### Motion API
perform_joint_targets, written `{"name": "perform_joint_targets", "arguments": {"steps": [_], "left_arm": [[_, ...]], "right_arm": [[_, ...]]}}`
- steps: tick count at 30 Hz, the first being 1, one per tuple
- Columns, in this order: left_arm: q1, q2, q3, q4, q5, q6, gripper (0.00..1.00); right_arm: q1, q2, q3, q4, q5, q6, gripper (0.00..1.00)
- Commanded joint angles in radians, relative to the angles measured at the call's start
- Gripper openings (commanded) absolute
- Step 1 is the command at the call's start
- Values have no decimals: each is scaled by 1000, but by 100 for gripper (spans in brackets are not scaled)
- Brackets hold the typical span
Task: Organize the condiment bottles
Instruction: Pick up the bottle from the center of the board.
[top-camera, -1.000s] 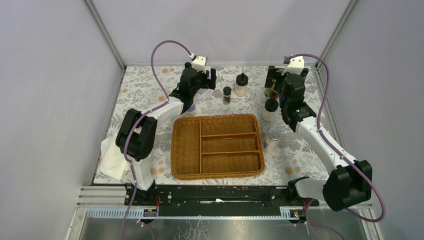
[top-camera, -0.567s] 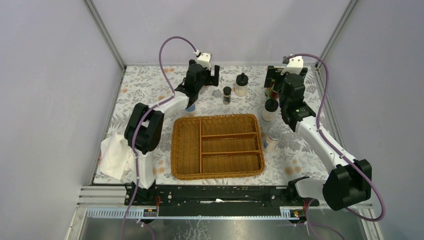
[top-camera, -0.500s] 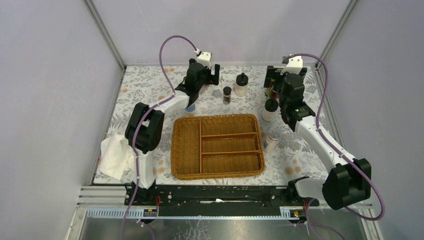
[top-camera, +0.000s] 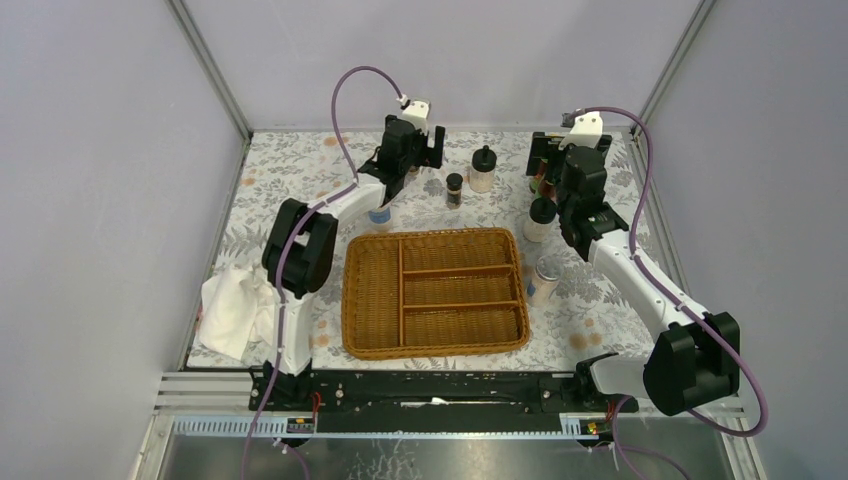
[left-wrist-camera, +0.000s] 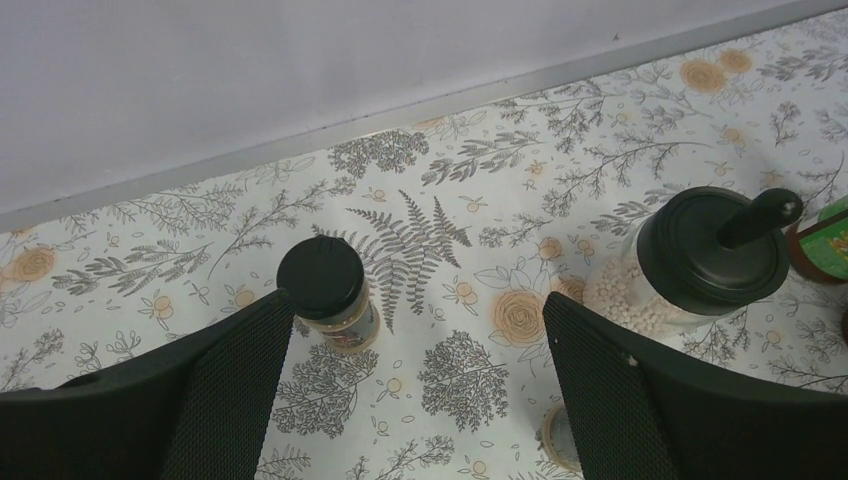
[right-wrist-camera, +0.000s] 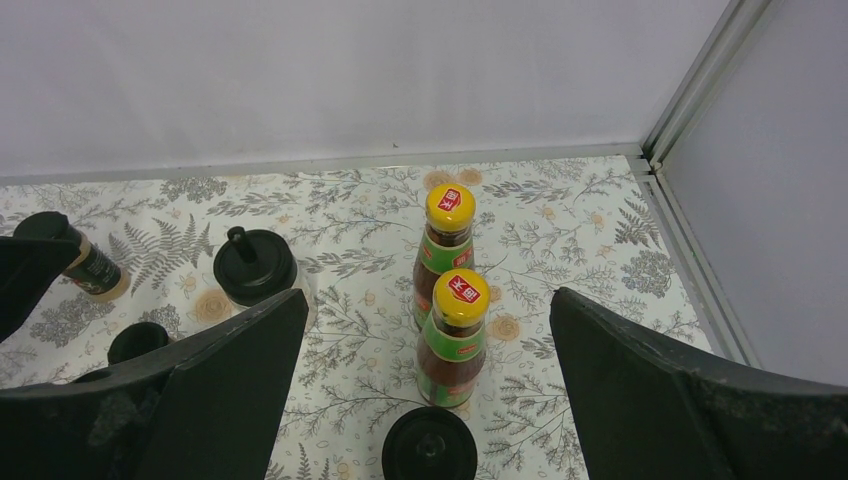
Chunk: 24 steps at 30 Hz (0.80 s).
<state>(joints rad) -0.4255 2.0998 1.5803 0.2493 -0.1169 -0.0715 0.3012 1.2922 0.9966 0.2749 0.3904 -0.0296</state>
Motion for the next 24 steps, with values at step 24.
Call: {"name": "perform_joint_targets", "arguments": {"steps": [24], "left_arm": [[40, 180, 332, -360, -142, -165, 83]], "right_arm": [[9, 15, 5, 36, -32, 2, 100]]}}
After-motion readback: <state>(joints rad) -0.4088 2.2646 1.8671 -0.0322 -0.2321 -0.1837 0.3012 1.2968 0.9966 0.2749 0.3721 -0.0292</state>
